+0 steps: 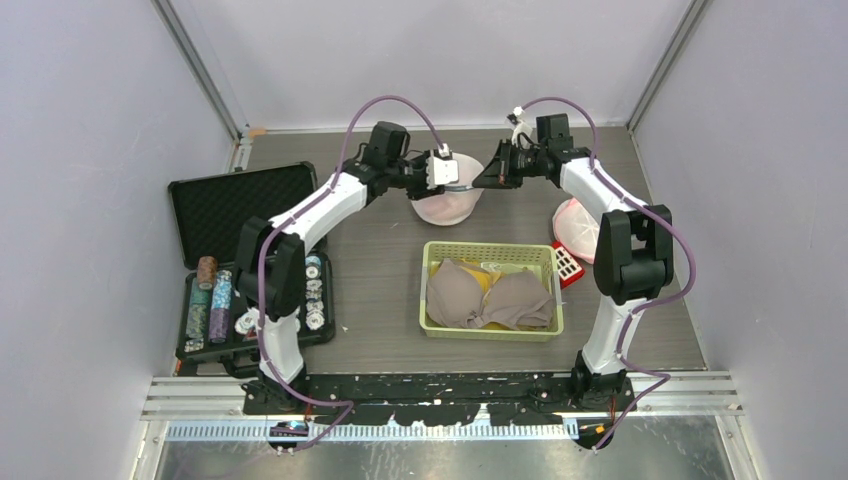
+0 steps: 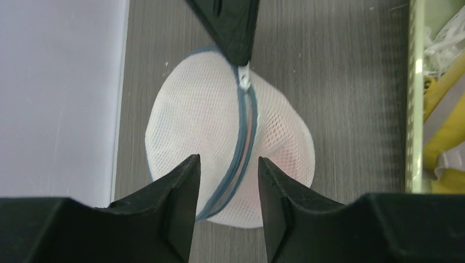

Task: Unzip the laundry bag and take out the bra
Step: Unzip the laundry bag at the center of the board.

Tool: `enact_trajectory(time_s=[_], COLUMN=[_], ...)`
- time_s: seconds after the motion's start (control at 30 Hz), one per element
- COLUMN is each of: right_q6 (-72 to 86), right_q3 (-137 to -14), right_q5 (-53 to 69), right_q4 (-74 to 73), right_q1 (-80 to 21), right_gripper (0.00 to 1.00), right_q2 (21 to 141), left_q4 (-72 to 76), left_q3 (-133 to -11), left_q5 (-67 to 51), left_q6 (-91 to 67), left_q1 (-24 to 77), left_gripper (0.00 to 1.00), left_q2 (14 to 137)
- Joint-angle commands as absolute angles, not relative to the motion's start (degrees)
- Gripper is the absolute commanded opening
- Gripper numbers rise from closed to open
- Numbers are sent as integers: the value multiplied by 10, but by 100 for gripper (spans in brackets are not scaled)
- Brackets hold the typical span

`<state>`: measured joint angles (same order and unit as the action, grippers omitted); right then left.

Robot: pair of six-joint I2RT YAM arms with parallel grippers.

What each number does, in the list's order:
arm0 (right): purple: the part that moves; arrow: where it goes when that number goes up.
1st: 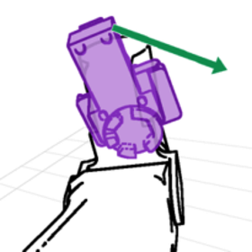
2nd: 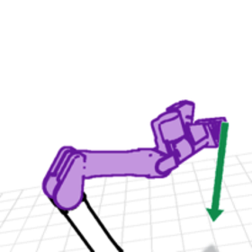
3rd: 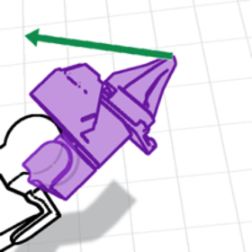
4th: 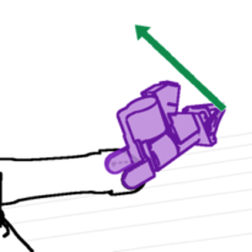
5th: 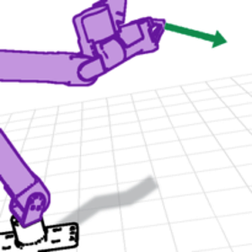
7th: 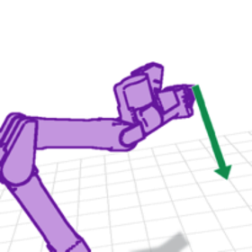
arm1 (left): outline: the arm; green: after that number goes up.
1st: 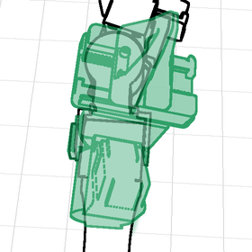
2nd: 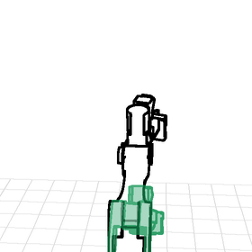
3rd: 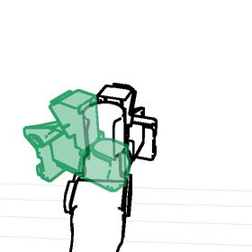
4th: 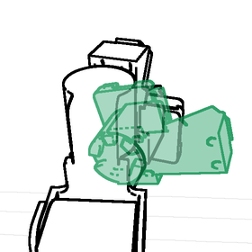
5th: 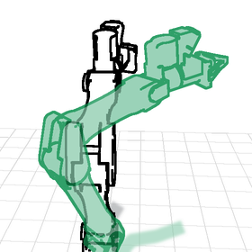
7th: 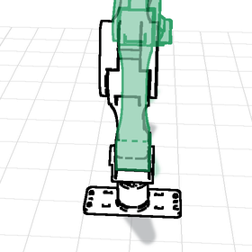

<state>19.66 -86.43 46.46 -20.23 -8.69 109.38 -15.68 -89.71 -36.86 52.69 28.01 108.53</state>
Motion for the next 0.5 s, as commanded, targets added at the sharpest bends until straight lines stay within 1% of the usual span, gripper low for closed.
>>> enact_trajectory(time_s=[0.0,0.2,0.37,0.47], right_q6=[201,201,195,192], right_q3=[-865,-864,-858,-851], right_q5=[476,480,478,476], right_q4=[-178,-177,-177,-179], right_q1=[-91,-91,-90,-90], right_gripper=[1,1,1,1], right_q2=[1067,1064,1055,1051], left_q4=[-151,-176,-196,-197], left_q3=[-931,-972,-1003,-1005], left_q5=[-387,-390,-379,-369], left_q6=[517,517,512,514], left_q1=[302,324,324,324], left_gripper=[45,45,42,36], left_q2=[1079,1129,1161,1166])
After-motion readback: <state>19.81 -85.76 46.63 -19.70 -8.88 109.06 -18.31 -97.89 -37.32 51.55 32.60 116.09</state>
